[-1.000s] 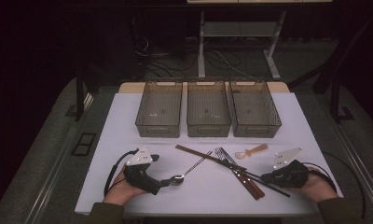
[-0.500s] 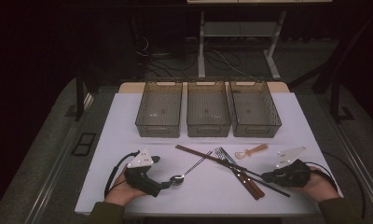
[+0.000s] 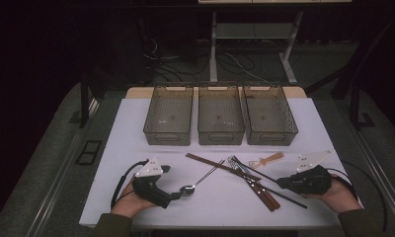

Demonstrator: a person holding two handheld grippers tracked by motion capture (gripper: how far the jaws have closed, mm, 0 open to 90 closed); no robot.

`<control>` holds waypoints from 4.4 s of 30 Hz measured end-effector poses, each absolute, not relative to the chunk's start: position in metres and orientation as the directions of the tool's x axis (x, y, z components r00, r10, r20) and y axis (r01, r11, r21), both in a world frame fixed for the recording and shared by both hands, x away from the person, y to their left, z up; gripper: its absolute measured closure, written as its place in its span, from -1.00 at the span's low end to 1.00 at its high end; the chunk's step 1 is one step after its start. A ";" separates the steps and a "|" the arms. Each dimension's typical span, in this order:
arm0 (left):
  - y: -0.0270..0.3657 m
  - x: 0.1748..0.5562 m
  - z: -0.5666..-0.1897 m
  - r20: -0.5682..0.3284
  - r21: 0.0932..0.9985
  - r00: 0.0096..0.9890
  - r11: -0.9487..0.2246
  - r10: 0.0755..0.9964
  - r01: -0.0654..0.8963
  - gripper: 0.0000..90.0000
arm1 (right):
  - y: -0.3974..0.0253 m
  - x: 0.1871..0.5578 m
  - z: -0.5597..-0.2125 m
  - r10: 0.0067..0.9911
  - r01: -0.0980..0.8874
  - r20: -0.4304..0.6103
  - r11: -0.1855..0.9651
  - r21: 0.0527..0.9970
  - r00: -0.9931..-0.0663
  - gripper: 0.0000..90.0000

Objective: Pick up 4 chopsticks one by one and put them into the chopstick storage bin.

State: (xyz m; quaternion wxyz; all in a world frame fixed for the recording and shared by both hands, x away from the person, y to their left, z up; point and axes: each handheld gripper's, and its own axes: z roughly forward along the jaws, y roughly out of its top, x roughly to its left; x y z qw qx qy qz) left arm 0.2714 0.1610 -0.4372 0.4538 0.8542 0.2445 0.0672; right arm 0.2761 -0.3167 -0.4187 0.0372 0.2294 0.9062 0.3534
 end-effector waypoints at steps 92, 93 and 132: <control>0.158 0.269 -0.437 -0.131 0.809 0.859 -0.447 0.495 0.382 -1.00 | -0.152 0.384 -0.348 0.602 0.468 0.139 0.432 0.771 -0.786 0.90; 0.158 0.269 -0.437 -0.131 0.809 0.858 -0.447 0.496 0.382 -1.00 | -0.150 0.386 -0.346 0.605 0.473 0.148 0.422 0.773 -0.782 0.90; 0.160 0.270 -0.437 -0.122 0.815 0.867 -0.450 0.483 0.366 -1.00 | -0.026 0.457 -0.338 0.652 0.503 0.147 0.402 0.765 -0.744 0.90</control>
